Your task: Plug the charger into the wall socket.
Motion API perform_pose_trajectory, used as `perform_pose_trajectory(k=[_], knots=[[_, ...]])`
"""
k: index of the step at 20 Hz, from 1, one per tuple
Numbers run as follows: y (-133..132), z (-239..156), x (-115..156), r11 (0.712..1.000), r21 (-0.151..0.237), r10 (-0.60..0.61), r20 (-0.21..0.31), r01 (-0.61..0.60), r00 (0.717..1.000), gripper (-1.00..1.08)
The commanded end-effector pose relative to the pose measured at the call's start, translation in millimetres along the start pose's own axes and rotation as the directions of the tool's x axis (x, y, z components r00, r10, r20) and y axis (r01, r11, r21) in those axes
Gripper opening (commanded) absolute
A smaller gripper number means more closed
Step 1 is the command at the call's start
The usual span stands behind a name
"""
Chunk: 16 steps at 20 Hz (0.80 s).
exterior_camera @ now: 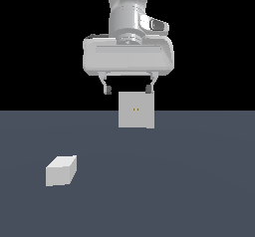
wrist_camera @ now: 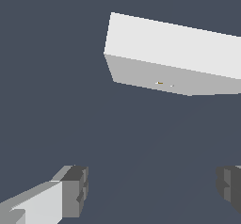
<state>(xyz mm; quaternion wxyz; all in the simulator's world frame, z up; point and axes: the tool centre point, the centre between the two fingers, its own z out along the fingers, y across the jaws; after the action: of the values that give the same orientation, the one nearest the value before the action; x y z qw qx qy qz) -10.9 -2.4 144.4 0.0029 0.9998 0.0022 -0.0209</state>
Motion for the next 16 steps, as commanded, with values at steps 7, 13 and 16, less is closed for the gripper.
perform_pose_trajectory(k=[7,13,16], knots=[[-5,4,-5,1.0,0.0,-0.007,-0.005,0.007,1.0,1.0],[-20,16,-19,1.0,0.001,-0.029,-0.019,0.029,0.999,1.0],[-32,25,-31,0.999,0.002,-0.046,-0.031,0.046,0.998,1.0]])
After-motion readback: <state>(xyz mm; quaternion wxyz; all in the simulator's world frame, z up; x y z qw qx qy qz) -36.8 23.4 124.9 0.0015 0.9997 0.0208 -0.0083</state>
